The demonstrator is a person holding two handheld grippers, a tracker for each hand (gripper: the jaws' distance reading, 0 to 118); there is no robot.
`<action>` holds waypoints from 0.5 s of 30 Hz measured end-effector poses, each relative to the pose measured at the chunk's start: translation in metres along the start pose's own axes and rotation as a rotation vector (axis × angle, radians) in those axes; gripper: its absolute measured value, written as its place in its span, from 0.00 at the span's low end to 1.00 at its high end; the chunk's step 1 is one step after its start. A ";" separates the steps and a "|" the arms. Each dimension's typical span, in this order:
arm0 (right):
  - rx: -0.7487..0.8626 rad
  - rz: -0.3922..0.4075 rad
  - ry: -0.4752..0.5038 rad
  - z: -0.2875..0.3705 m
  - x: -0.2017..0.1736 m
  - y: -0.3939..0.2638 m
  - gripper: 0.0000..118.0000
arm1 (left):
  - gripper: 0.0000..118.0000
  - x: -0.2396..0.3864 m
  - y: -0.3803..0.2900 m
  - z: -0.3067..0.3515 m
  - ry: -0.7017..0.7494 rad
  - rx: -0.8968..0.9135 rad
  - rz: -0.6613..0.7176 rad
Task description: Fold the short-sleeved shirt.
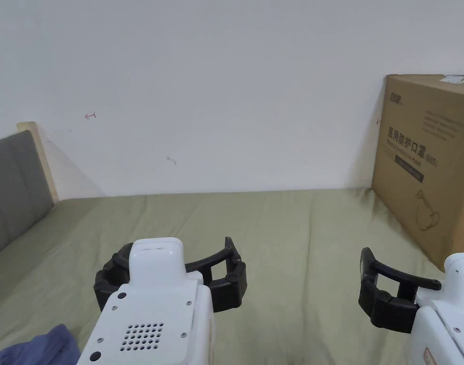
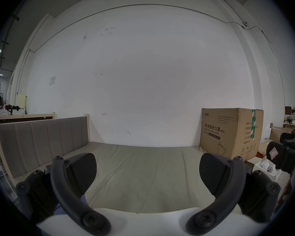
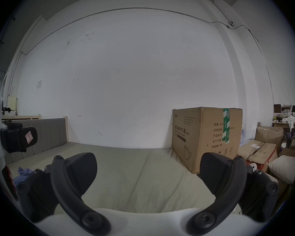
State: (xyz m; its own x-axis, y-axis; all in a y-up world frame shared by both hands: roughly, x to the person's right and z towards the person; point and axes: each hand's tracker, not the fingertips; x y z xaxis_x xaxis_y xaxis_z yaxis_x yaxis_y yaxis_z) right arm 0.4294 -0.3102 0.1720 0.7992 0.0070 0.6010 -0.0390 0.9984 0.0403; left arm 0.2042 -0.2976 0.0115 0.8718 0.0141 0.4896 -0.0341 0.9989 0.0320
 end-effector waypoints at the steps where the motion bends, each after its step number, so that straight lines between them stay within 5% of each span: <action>1: -0.003 -0.004 0.000 0.000 0.001 0.000 1.00 | 1.00 0.000 -0.001 0.000 0.003 0.002 -0.001; 15: -0.017 -0.037 -0.025 -0.003 0.004 0.000 1.00 | 1.00 -0.003 -0.001 0.003 0.006 0.031 -0.062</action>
State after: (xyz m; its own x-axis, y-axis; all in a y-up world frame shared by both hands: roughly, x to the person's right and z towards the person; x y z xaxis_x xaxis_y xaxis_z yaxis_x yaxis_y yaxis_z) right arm 0.4341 -0.3099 0.1720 0.7845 -0.0307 0.6193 0.0000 0.9988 0.0495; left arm 0.1999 -0.2987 0.0125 0.8758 -0.0478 0.4803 0.0052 0.9960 0.0895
